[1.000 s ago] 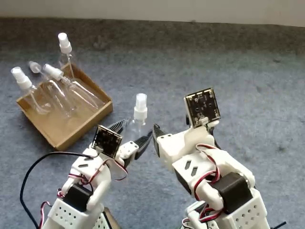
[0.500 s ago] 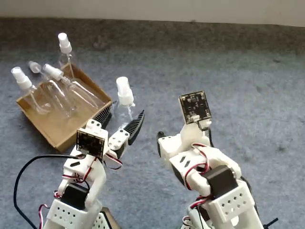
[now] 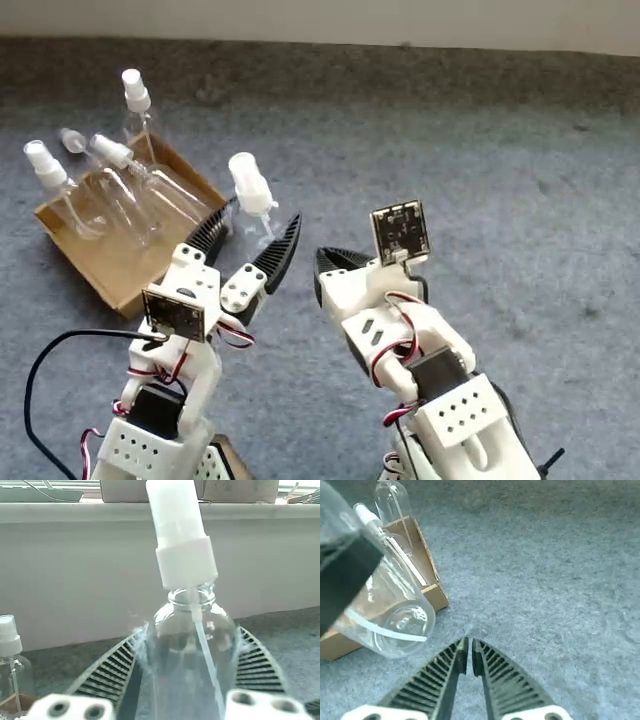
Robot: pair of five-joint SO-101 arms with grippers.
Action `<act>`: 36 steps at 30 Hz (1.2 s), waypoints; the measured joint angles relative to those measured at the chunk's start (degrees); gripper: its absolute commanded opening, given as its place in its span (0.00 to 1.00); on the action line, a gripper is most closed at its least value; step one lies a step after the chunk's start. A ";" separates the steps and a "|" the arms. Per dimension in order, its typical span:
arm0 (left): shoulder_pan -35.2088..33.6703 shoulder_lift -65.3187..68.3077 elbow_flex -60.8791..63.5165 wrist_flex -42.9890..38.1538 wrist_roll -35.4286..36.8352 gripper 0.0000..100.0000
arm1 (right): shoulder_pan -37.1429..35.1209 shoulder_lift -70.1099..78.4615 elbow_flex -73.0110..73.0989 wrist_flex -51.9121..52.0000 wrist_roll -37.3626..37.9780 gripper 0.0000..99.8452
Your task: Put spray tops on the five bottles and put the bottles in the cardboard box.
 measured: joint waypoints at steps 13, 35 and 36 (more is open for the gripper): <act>-7.30 0.00 0.00 -9.41 0.00 0.13 | -13.80 0.00 15.65 -23.74 12.66 0.01; -2.81 0.00 0.00 -3.87 0.00 0.13 | -19.52 0.00 22.33 -49.67 16.00 0.01; -2.81 0.00 0.00 -3.69 0.00 0.13 | -19.52 0.00 22.33 -49.67 16.00 0.01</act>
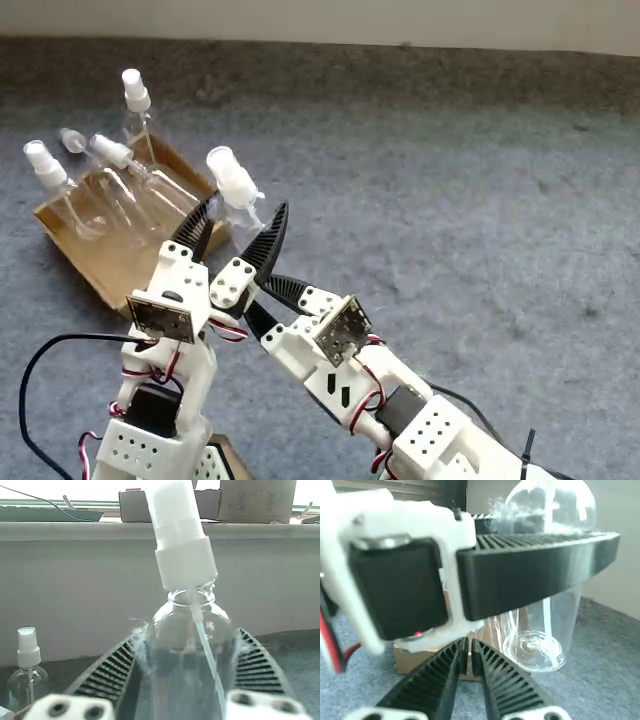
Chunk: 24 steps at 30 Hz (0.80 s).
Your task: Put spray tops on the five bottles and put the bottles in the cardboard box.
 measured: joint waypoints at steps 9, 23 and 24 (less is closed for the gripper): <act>1.23 0.00 0.00 2.29 0.00 0.13 | 7.30 0.00 0.00 0.00 0.00 0.01; 3.96 0.00 0.00 3.43 0.00 0.13 | -1.14 0.00 0.97 -0.09 0.00 0.01; 3.87 0.00 0.00 3.43 0.00 0.13 | -1.93 0.00 1.14 -0.09 0.00 0.01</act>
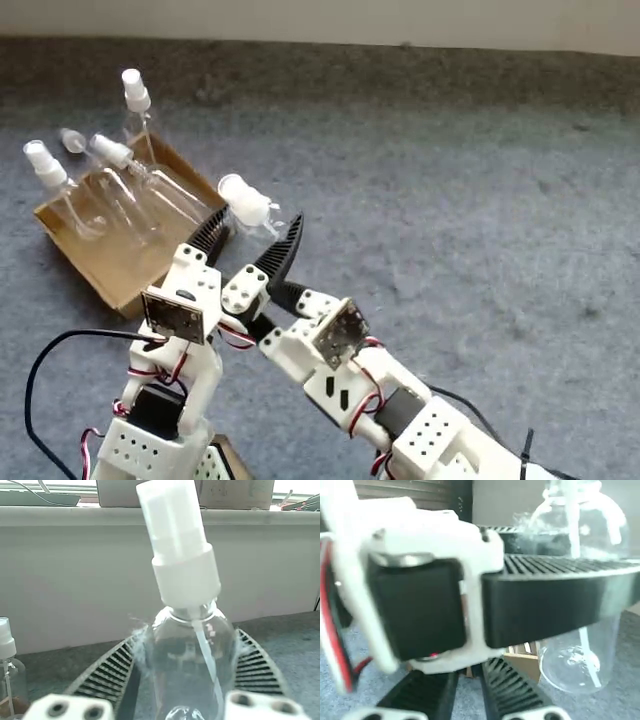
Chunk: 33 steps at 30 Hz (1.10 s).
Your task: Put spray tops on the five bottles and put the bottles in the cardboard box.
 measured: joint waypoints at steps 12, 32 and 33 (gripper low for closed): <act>-0.18 0.00 0.00 0.00 0.00 0.13 | 10.64 0.00 0.09 0.00 0.09 0.01; -0.35 0.00 0.00 0.00 -0.09 0.13 | 14.33 0.00 0.09 0.00 0.00 0.01; -0.62 0.00 0.00 0.00 0.00 0.13 | 13.36 0.00 0.09 0.00 0.00 0.01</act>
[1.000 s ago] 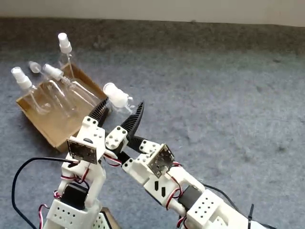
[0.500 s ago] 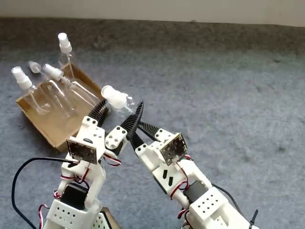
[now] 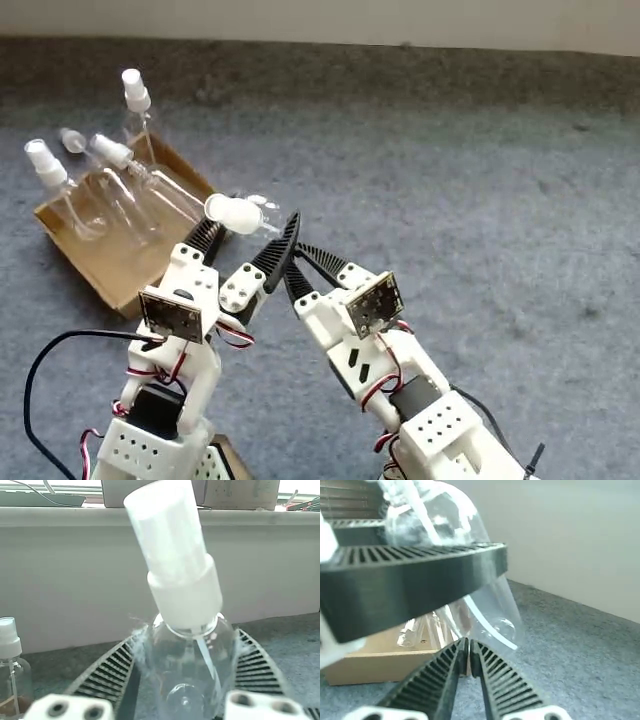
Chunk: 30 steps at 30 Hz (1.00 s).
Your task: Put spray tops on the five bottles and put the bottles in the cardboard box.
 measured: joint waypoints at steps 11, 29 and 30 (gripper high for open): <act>-14.59 0.00 0.00 0.00 0.00 0.13 | -0.18 0.00 0.00 0.00 0.00 0.01; -34.73 0.00 -8.09 20.75 -4.84 0.13 | 5.27 0.00 0.00 0.00 0.00 0.01; -34.90 0.00 -8.09 20.84 -5.71 0.13 | 5.27 0.00 0.00 0.00 0.00 0.01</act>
